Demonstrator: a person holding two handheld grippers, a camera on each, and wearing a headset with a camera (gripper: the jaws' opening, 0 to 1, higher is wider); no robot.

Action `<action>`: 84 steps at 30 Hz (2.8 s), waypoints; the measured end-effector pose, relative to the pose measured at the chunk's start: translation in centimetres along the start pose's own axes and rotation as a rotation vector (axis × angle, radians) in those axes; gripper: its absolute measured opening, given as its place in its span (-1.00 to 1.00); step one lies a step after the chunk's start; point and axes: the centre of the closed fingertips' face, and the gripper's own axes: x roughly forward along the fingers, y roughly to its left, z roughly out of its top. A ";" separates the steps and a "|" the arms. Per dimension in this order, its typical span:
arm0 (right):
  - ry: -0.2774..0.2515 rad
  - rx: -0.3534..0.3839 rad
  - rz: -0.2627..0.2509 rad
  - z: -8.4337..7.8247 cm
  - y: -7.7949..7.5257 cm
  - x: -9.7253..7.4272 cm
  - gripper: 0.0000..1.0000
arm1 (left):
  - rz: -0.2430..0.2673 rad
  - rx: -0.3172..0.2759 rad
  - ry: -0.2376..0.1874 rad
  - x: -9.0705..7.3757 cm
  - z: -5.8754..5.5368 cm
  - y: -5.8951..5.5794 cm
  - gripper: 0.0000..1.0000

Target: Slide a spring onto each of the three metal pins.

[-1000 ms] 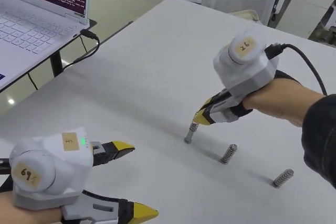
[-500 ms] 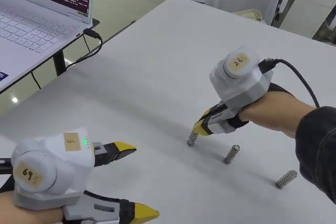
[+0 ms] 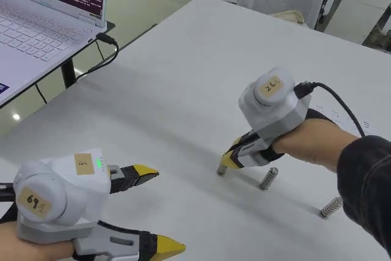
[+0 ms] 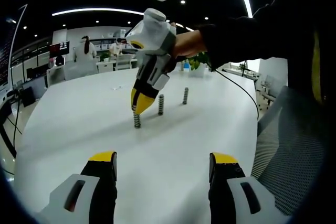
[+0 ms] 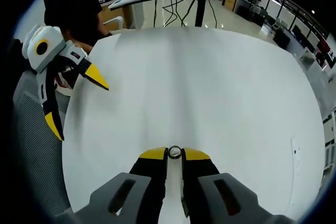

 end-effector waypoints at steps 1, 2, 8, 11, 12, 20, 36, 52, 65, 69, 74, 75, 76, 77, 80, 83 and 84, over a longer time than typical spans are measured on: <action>0.001 -0.003 -0.001 0.0 0.0 0.0 -0.84 | 0.000 0.000 0.000 0.0 0.0 0.0 0.36; 0.001 -0.006 -0.001 0.0 0.0 0.0 -0.84 | 0.000 0.000 0.000 0.0 0.0 0.0 0.36; -0.002 -0.022 -0.002 0.0 0.2 0.1 -0.81 | -0.001 0.002 -0.001 0.0 0.1 0.1 0.36; -0.004 -0.024 -0.001 0.1 0.3 0.2 -0.75 | -0.001 0.002 -0.001 0.0 0.1 0.1 0.36; -0.003 -0.024 -0.001 0.1 0.3 0.2 -0.75 | -0.001 0.002 -0.001 0.0 0.1 0.1 0.36; -0.009 -0.030 -0.004 0.0 0.3 0.1 -0.62 | -0.002 0.000 -0.002 0.1 0.1 0.0 0.36; -0.079 -0.015 -0.046 0.6 -0.3 -0.9 -0.07 | -0.007 0.002 0.004 0.1 0.2 -0.1 0.37; -0.212 0.036 -0.113 1.3 -1.1 -1.8 0.99 | -0.012 0.005 0.014 0.2 0.2 -0.4 0.38; -0.284 0.076 -0.164 1.4 -2.3 -4.2 0.99 | -0.010 0.016 0.015 0.1 0.7 -0.3 0.38; -0.298 0.088 -0.181 1.1 -2.7 -5.1 0.99 | -0.010 0.019 0.015 0.1 0.9 -0.2 0.38; -0.319 0.109 -0.211 0.6 -3.3 -6.3 0.99 | -0.009 0.026 0.015 0.0 1.2 -0.1 0.38; -0.325 0.117 -0.220 0.4 -3.4 -6.7 0.99 | -0.009 0.029 0.015 -0.1 1.3 -0.1 0.38; -0.329 0.121 -0.228 0.3 -3.6 -7.0 0.99 | -0.010 0.030 0.015 -0.1 1.4 0.0 0.38; -0.333 0.126 -0.237 0.1 -3.7 -7.4 0.99 | -0.010 0.031 0.013 -0.1 1.5 0.0 0.38; -0.348 0.146 -0.260 -0.4 -4.2 -8.4 0.99 | -0.012 0.035 0.013 -0.1 1.8 0.0 0.37; -0.361 0.166 -0.286 -1.0 -4.5 -9.4 0.99 | -0.014 0.039 0.013 -0.1 2.0 -0.1 0.37; -0.366 0.172 -0.293 -1.2 -4.6 -9.7 0.99 | -0.015 0.040 0.013 0.0 2.0 -0.1 0.37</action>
